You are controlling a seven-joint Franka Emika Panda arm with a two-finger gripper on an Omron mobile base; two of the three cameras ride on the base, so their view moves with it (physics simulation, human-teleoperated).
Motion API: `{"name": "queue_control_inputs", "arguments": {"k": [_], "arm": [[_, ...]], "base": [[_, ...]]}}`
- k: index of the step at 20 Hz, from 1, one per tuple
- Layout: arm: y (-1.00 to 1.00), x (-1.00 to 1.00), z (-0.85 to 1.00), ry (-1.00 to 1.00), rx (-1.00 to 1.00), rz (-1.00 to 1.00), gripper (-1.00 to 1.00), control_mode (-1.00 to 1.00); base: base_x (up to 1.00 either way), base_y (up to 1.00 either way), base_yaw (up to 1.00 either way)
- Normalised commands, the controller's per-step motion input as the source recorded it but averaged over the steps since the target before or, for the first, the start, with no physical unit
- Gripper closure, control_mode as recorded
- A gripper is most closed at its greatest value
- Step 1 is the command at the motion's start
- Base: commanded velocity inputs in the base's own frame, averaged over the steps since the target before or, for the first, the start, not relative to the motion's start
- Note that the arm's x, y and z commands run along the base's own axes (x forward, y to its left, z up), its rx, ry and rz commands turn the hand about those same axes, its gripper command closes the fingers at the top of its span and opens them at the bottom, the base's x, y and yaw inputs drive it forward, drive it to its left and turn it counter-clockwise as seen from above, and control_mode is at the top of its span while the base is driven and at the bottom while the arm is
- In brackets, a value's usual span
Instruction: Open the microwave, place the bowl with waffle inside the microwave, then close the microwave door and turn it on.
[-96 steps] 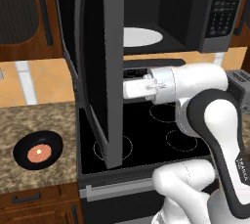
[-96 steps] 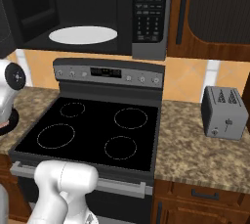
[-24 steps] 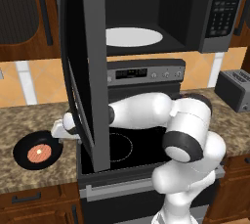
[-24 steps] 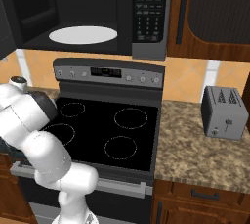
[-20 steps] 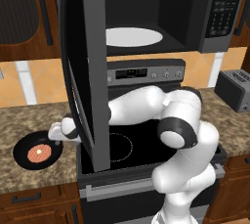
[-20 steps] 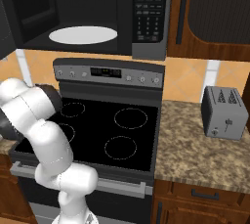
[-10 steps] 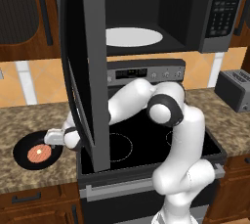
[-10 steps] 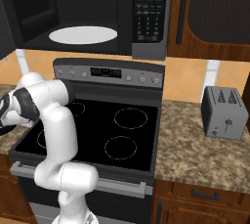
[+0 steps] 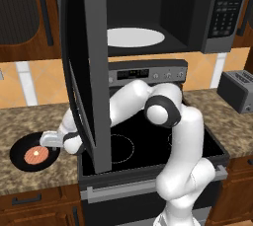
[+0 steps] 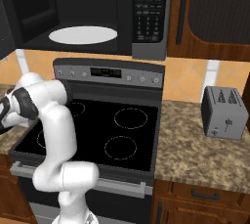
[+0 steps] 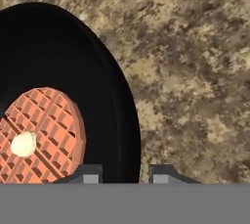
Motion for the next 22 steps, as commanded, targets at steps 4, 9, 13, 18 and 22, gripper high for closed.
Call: {"name": "queue_control_inputs", "arguments": {"k": [4, 9, 13, 18, 22], "arm": [[-0.23, -0.04, 0.04, -0.02, 0.0, 0.0, 1.0, -1.0], [-1.0, -0.23, 0.79, -0.15, 0.04, -0.05, 1.0, -1.0], [-1.0, -0.12, 1.0, -0.02, 0.12, -0.12, 1.0, -1.0], [-1.0, 0.0, 0.91, 0.03, 0.15, -0.13, 1.0, -1.0], [-1.0, -0.04, 0.95, 0.08, 0.12, -0.13, 1.0, -1.0]], "base": [[0.0, 0.0, 0.0], [0.0, 0.0, 0.0], [0.0, 0.0, 0.0], [0.0, 0.0, 0.0], [0.0, 0.0, 0.0]]}}
